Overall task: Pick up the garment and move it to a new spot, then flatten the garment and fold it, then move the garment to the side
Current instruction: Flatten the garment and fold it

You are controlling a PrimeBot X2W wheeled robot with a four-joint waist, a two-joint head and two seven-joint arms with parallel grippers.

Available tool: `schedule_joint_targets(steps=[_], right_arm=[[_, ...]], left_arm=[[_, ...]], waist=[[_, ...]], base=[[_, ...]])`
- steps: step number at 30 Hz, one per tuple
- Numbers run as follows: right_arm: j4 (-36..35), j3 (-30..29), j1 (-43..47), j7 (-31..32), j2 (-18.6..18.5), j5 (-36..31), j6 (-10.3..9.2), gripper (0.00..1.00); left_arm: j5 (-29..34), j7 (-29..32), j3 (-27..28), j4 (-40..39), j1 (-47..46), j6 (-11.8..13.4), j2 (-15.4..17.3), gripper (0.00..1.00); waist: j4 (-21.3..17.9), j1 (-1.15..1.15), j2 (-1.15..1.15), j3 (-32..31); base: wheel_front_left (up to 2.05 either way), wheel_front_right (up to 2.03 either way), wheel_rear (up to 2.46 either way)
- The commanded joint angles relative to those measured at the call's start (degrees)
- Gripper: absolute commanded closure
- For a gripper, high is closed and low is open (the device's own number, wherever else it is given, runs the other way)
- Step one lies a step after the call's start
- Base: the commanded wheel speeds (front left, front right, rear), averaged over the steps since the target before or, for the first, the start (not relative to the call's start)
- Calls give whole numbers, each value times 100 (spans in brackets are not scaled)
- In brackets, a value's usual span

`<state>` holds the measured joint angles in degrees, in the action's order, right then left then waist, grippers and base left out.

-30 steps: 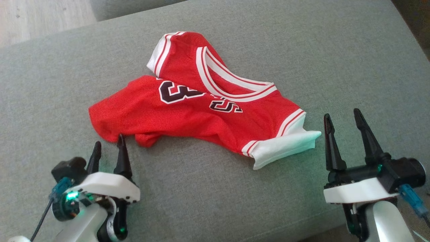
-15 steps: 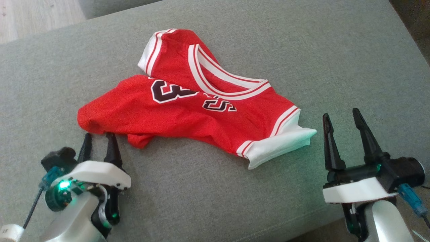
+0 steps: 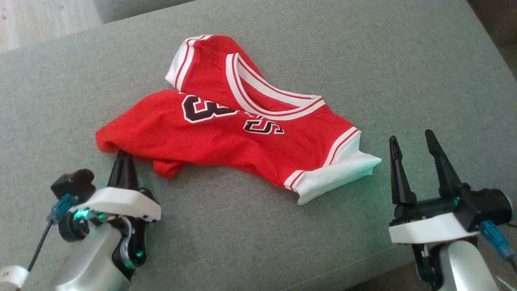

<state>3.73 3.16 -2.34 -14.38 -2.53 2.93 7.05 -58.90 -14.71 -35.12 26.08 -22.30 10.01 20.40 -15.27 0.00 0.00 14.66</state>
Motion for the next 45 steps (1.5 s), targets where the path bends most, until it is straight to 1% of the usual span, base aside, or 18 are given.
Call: schedule_joint_targets(steps=[1, 6, 9, 14, 17, 19, 22, 28, 34, 38, 39, 40, 41, 42, 45], right_arm=[[-170, 117, -131, -62, -34, -42, 44, 0], [-131, 86, -66, -62, -34, -52, 44, 0], [-106, 110, -48, -62, -34, -46, 44, 0], [-77, 202, -73, -62, -34, -41, 44, 0], [-60, 342, -130, -62, -34, -30, 44, 0], [-71, 442, -166, -62, -34, -4, 44, 0], [-67, 550, -178, -62, -34, 58, 44, 0], [-66, 648, -137, -62, -34, 115, 44, 0], [-90, 647, -155, -62, -34, 138, 44, 0], [-75, 614, -149, -62, -34, 135, 44, 0], [-75, 589, -142, -62, -34, 134, 44, 0], [-77, 564, -135, -62, -34, 132, 44, 0], [-78, 546, -127, -62, -34, 128, 44, 0], [-81, 527, -116, -62, -34, 116, 44, 0], [-110, 428, -70, -62, -34, 104, 44, 0]], left_arm=[[114, -28, 226, -218, -271, -55, 123, 100], [293, -29, 276, -706, -260, -166, 113, 100], [365, -24, 214, -1077, -230, -183, 122, 100], [445, 186, 93, -1494, -360, -102, 137, 100], [515, 462, 23, -1451, -677, -20, 154, 100], [510, 649, 13, -1222, -953, -19, 138, 100], [459, 880, 61, -646, -1367, -62, 139, 100], [515, 1005, 153, 633, -2160, -220, 213, 100], [684, 1013, 71, 1697, -2703, -376, 244, 100], [620, 960, 51, 2213, -2726, -571, 115, 100], [588, 932, 63, 2293, -2720, -609, 70, 86], [572, 906, 59, 2351, -2714, -650, 28, 44], [556, 878, 56, 2386, -2702, -696, -10, 15], [530, 825, 72, 2396, -2684, -731, -42, 0], [607, 584, 14, 2287, -2576, -780, -73, 0]], waist=[[14, 0, 0, -17], [90, 0, 0, -102], [124, 0, 0, -163], [88, 0, 0, -230], [-51, 0, 0, -223], [-189, 0, 0, -197], [-447, 0, 0, -133], [-878, 0, 0, 58], [-1023, 0, 0, 197], [-1011, 0, 0, 149], [-985, 0, 0, 130], [-950, 0, 0, 105], [-914, 0, 0, 74], [-874, 0, 0, 40], [-725, 0, 0, -59]], base=[[0, 0, 0], [0, 0, 0], [0, 0, 0], [0, 0, 0], [0, 0, 0], [0, 0, 0], [0, 0, 0], [0, 0, 0], [0, 0, 0], [0, 0, 0], [0, 0, 0], [0, 0, 0], [0, 0, 0], [0, 0, 0], [0, 0, 0]])
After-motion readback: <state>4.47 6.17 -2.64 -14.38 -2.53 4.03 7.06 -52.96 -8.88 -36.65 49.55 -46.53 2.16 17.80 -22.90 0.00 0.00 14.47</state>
